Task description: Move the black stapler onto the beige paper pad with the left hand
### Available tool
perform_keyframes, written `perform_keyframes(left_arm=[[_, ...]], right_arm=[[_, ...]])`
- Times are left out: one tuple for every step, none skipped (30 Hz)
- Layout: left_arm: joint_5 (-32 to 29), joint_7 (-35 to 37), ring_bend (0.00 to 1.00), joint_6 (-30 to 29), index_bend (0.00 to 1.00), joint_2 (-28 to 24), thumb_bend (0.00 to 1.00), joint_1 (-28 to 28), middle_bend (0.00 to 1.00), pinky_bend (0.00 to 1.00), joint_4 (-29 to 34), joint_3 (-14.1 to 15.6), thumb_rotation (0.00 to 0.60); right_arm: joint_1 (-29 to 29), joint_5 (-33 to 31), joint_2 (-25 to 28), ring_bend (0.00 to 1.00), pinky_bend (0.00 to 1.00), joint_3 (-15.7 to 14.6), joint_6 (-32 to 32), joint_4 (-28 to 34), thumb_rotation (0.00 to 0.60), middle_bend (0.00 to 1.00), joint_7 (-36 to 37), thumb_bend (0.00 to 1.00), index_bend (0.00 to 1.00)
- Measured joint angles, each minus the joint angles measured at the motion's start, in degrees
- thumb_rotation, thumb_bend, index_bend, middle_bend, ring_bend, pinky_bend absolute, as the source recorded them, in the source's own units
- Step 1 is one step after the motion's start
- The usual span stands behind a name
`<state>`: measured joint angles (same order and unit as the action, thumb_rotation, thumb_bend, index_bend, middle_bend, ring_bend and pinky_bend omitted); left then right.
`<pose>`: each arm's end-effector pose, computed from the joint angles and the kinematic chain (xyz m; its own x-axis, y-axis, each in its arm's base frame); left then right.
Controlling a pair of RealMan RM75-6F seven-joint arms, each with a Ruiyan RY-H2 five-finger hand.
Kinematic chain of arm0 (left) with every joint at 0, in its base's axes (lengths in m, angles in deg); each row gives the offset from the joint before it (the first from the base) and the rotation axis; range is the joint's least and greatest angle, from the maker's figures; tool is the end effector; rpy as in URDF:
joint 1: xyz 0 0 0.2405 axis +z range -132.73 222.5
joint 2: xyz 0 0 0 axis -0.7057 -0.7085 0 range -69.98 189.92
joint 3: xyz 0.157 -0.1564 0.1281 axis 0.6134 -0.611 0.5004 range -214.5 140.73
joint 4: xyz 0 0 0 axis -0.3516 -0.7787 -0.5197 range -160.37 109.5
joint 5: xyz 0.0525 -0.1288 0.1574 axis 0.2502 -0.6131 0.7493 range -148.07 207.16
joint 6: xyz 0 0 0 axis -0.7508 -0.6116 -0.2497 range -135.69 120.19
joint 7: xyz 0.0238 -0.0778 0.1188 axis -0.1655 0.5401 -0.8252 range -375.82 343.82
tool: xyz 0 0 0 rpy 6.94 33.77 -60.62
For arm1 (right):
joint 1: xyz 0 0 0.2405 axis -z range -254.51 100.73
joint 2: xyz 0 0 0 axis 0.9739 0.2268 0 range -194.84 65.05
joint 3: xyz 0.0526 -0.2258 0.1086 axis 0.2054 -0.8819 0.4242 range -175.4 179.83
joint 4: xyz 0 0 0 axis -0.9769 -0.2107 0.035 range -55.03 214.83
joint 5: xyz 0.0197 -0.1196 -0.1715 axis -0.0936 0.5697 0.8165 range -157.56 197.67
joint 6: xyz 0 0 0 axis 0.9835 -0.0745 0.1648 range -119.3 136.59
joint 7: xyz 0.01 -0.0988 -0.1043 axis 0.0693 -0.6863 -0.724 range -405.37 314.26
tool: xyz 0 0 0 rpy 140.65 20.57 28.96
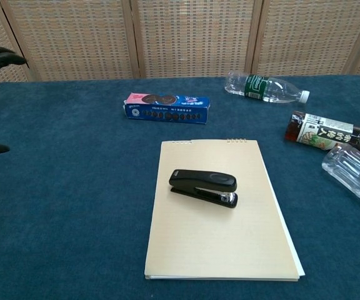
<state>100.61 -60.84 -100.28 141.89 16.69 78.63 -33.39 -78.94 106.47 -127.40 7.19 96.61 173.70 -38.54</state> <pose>-0.1884 0.2406 0.0612 0.6453 -0.0613 0.7615 0.7492 -0.1438 -0.6465 -0.3097 -0.1729 0.1772 0.2822 0.0678 0.9570 -0.9593 0.0157 0.2818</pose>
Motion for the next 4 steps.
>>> perform_keyframes(left_arm=[[-0.03, 1.0, 0.0, -0.85, 0.0, -0.94, 0.01, 1.59, 0.0, 0.0, -0.31, 0.56, 0.6], [0.06, 1.93, 0.0, -1.48, 0.0, -1.46, 0.0, 2.77, 0.0, 0.0, -0.64, 0.96, 0.6], [0.25, 3.09, 0.0, -2.06, 0.0, -1.95, 0.0, 3.88, 0.0, 0.0, -1.02, 1.35, 0.6], [0.51, 4.85, 0.0, -2.78, 0.0, -2.61, 0.0, 5.06, 0.0, 0.0, -1.58, 1.85, 0.6]], right_arm=[[-0.01, 0.21, -0.16, 0.0, 0.0, -0.02, 0.19, 0.02, 0.6, 0.0, -0.71, 0.09, 0.04], [-0.01, 0.37, -0.29, 0.0, 0.0, -0.03, 0.36, 0.05, 0.6, 0.0, -1.28, 0.09, 0.03], [0.0, 0.51, -0.44, 0.0, 0.0, -0.04, 0.54, 0.1, 0.6, 0.0, -1.83, 0.09, 0.03], [0.0, 0.71, -0.62, 0.0, 0.0, -0.06, 0.74, 0.17, 0.6, 0.0, -2.44, 0.09, 0.02]])
